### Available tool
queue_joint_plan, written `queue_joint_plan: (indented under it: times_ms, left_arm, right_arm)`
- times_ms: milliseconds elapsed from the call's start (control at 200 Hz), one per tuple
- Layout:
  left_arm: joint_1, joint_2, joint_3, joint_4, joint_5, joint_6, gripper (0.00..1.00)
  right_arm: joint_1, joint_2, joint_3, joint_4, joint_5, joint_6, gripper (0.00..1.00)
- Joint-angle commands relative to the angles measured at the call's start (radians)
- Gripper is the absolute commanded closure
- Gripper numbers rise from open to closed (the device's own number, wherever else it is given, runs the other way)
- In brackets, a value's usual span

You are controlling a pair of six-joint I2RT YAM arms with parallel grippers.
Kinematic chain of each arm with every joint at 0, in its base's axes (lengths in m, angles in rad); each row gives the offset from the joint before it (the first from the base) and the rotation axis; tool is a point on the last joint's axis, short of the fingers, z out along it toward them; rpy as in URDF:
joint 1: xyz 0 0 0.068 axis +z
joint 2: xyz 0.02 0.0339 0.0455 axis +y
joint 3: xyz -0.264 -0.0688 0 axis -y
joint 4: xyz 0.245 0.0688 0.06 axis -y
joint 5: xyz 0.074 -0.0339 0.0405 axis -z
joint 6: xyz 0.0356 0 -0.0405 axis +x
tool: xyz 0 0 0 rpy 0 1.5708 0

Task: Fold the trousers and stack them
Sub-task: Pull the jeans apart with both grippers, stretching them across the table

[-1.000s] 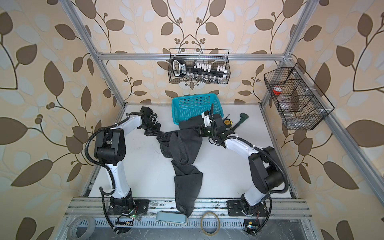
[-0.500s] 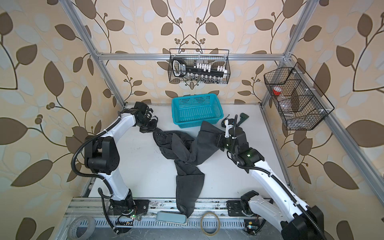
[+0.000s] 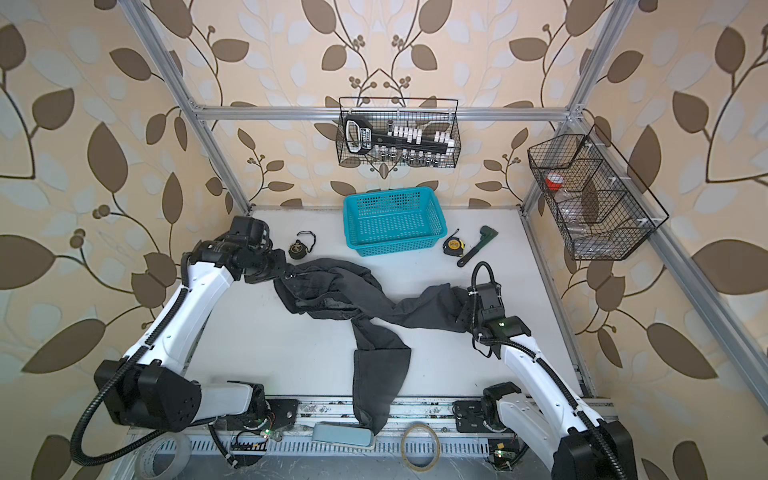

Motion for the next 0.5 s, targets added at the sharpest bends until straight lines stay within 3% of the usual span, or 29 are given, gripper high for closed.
queue_joint_plan:
  times_ms: [0, 175, 310, 495]
  left_arm:
    - [0.001, -0.025, -0.059, -0.035, -0.064, -0.043, 1.00]
    - [0.002, -0.070, -0.049, -0.055, -0.189, -0.026, 1.00]
    - [0.002, -0.038, 0.033, -0.046, -0.233, 0.025, 1.00]
    - [0.002, 0.017, 0.213, -0.068, -0.299, 0.075, 1.00]
  right_arm:
    - [-0.056, -0.045, -0.025, -0.065, 0.036, 0.036, 0.87]
    - [-0.122, -0.077, 0.072, -0.149, 0.188, -0.044, 0.87]
    - [-0.226, -0.060, 0.151, -0.107, 0.181, -0.123, 0.88]
    - [-0.243, 0.015, 0.350, -0.084, 0.246, -0.240, 0.88]
